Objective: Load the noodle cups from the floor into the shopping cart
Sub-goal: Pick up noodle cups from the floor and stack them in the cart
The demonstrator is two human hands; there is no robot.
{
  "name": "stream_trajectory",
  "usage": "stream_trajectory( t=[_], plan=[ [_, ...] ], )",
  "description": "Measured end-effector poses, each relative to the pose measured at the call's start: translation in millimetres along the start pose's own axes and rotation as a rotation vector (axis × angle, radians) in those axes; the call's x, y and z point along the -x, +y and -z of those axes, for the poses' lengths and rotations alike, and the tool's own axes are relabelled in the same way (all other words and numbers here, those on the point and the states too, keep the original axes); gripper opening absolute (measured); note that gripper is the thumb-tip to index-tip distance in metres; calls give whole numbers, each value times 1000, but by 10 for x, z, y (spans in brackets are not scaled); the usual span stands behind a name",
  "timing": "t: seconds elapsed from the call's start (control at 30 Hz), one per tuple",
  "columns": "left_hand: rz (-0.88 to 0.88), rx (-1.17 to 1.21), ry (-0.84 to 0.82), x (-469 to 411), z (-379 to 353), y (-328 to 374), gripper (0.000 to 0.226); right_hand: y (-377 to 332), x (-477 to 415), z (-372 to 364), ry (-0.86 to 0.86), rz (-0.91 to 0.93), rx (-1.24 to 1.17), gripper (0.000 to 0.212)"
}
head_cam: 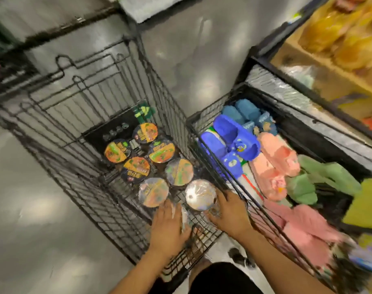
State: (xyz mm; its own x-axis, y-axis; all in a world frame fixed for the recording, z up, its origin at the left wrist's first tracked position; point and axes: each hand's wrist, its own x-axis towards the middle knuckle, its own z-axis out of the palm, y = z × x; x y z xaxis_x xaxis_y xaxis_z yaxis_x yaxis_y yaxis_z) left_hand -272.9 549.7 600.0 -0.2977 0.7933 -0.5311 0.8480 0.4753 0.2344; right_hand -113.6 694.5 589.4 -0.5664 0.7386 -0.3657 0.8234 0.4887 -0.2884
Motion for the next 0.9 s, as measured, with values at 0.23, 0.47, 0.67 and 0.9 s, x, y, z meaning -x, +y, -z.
stream_trajectory(
  t=[0.23,0.47,0.67,0.9],
  plan=[
    [-439,-241,-38,241,219,-64,80,-525,1217,-268,179,-408,-22,80],
    [-860,-495,-123,961,21,-128,81,-1072,2564,-1088,203,-837,-298,87],
    [-1114,-815,-337,1571,-646,-127,82,-1548,3811,-1857,225,-1243,-586,83],
    [-1449,-1117,-355,2274,-1572,11,78,-2346,5126,-2752,306,-1658,-853,79]
  ],
)
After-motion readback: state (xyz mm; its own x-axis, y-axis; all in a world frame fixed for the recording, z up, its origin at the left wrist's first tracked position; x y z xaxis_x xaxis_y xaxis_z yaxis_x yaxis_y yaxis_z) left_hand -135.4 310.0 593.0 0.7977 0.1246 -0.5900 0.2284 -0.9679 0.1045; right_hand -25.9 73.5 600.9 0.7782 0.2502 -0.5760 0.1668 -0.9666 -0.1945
